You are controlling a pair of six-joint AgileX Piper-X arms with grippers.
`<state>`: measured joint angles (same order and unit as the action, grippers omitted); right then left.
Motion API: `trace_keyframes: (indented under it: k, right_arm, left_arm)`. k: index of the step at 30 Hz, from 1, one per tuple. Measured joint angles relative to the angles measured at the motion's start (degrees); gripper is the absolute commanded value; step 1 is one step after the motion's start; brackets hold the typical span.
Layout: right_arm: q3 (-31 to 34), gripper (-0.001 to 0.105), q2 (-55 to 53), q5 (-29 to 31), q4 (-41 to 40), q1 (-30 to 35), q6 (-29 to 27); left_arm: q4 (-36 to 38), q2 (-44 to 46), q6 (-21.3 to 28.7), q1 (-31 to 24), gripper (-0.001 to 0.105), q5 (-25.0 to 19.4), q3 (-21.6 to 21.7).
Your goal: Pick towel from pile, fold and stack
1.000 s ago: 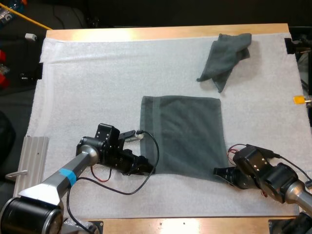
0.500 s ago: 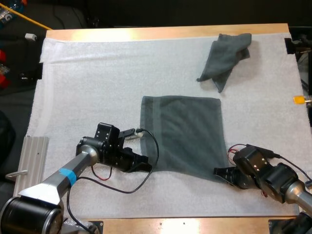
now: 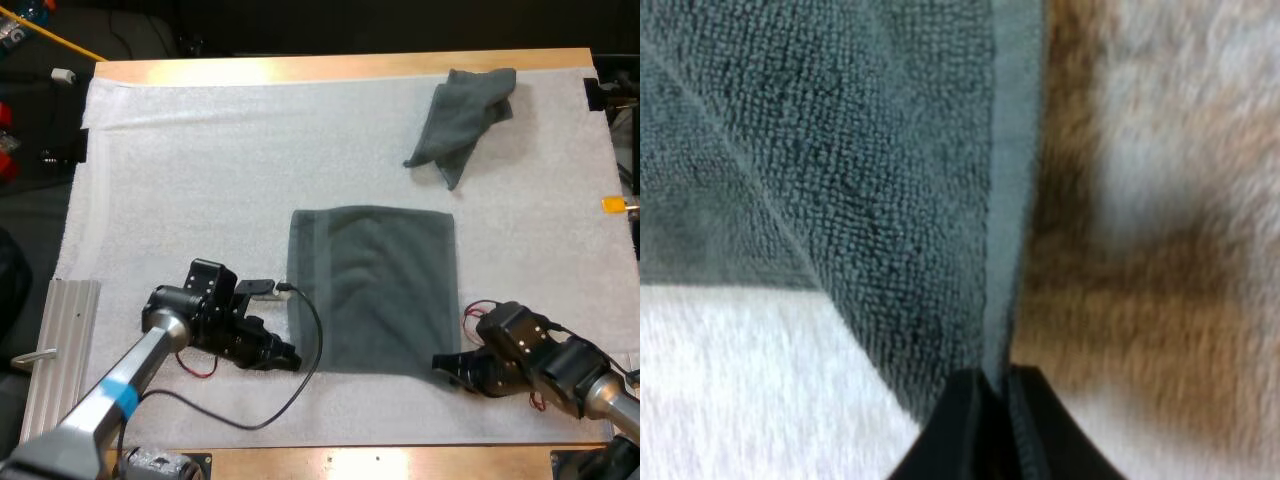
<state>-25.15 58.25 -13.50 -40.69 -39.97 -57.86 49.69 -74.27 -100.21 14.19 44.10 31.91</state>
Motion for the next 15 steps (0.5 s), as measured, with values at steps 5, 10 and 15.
trace_keyframes:
  k: [5,10,15]
  right_arm:
    - [0.09,0.000,-4.46,0.71,-3.23,-5.11,1.66]
    - [0.07,0.000,-10.43,4.41,-4.77,-9.94,8.80]
    - [0.07,0.000,-11.96,8.14,-0.61,-10.33,15.51]
  left_arm:
    - [7.95,7.31,3.06,0.00,0.000,-2.30,0.00]
    - [11.67,11.57,4.03,0.00,0.000,-2.33,0.00]
    - [5.78,11.40,-1.19,0.00,0.000,-2.15,0.00]
